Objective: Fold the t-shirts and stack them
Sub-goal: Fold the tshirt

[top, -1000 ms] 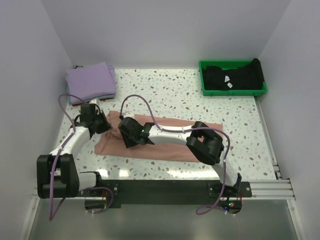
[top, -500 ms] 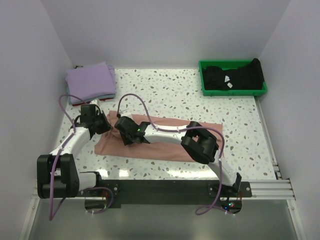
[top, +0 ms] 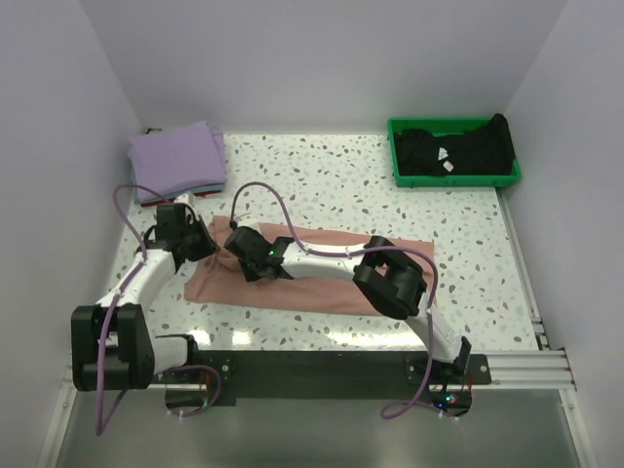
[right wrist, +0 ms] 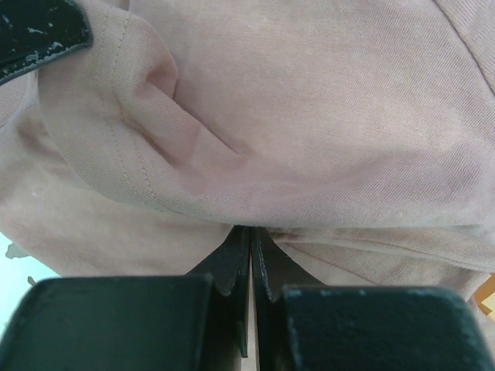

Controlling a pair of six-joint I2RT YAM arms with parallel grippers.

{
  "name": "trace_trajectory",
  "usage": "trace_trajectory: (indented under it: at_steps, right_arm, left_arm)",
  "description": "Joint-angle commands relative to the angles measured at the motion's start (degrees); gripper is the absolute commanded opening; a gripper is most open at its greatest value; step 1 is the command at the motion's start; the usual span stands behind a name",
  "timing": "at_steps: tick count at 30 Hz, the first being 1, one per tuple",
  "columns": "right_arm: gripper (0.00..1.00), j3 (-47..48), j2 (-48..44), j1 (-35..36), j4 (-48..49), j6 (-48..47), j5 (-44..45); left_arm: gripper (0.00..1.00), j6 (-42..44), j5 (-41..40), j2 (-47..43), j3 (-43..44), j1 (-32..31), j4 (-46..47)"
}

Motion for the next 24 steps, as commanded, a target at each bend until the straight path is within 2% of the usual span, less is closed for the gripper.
trace_trajectory:
  at_steps: [1,11,17,24]
  right_arm:
    - [0.00,-1.43,-2.05,-0.70,-0.40,-0.34,1.26]
    - [0.00,-5.46,-10.48,-1.32,-4.70,-0.25,-1.20]
    - [0.00,-9.86,-15.94,-1.41,-6.55,0.19,-2.51]
    - [0.00,-10.04,-16.65,-1.41,-10.33,-0.60,-4.19]
  left_arm:
    - [0.00,0.47,0.55,-1.79,-0.70,0.38,0.63]
    - [0.00,-7.96,-5.07,-9.95,-1.84,0.46,-7.62]
    - [0.00,-8.76,-6.74,-15.58,-2.19,0.38,-12.81]
    - [0.00,-11.57,-7.44,-17.34,-0.61,-4.71,-19.23]
